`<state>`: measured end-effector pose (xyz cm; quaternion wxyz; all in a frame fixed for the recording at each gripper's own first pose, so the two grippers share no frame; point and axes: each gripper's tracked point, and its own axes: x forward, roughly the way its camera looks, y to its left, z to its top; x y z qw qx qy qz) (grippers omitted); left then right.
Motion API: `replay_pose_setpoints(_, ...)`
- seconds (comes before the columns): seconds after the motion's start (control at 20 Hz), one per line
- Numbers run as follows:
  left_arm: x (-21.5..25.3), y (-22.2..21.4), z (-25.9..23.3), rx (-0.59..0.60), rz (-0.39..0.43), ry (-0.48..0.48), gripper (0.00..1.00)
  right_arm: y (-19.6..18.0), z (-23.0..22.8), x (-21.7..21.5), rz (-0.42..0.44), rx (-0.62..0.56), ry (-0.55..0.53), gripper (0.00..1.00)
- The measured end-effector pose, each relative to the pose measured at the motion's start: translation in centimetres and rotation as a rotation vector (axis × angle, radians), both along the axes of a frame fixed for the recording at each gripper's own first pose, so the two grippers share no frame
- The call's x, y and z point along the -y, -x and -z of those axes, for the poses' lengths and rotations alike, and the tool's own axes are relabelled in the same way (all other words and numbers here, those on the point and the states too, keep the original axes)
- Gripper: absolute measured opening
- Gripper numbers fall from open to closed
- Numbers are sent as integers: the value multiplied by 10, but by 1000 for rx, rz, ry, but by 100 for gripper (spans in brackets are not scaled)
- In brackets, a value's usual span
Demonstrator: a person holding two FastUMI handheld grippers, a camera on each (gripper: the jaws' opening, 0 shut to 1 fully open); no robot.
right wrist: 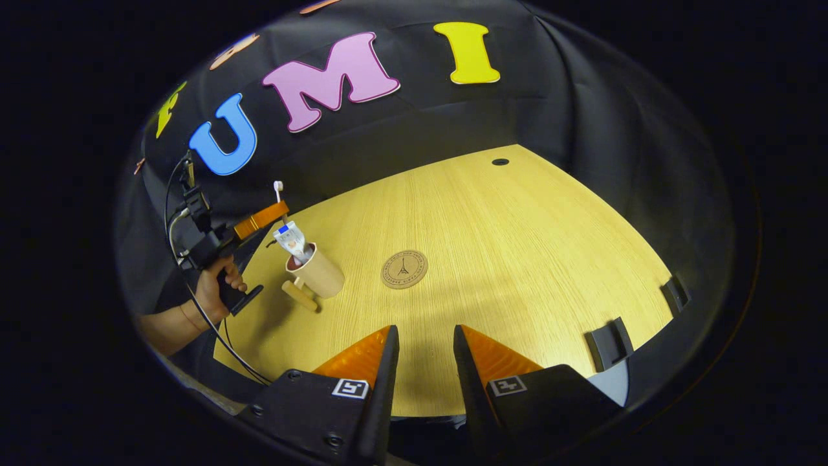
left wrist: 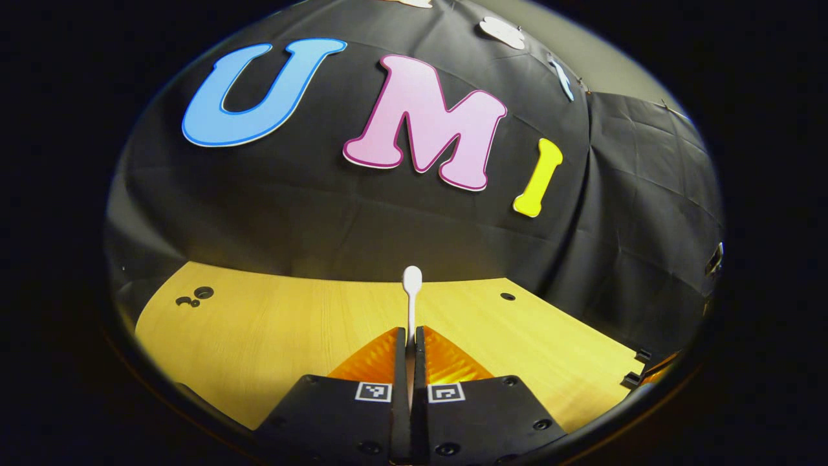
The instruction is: Put the toothbrush and toothpaste on the desktop into the cup, then pick up the cup and place it on the coaster on the desktop.
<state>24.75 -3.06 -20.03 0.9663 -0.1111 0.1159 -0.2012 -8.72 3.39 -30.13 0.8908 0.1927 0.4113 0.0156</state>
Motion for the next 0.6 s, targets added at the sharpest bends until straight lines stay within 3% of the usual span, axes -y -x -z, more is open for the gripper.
replay_pose_setpoints(0.15,2,6,8,-15,14,-6,7,0,-1,2,4,0,-3,52)
replay_pose_setpoints(0.2,2,9,9,-18,17,-4,12,0,-2,3,7,1,-4,52)
replay_pose_setpoints(0.4,6,17,15,-51,40,14,9,0,-3,4,8,1,-4,52)
replay_pose_setpoints(0.6,1,24,18,-73,31,1,19,2,-2,4,7,-2,-11,52)
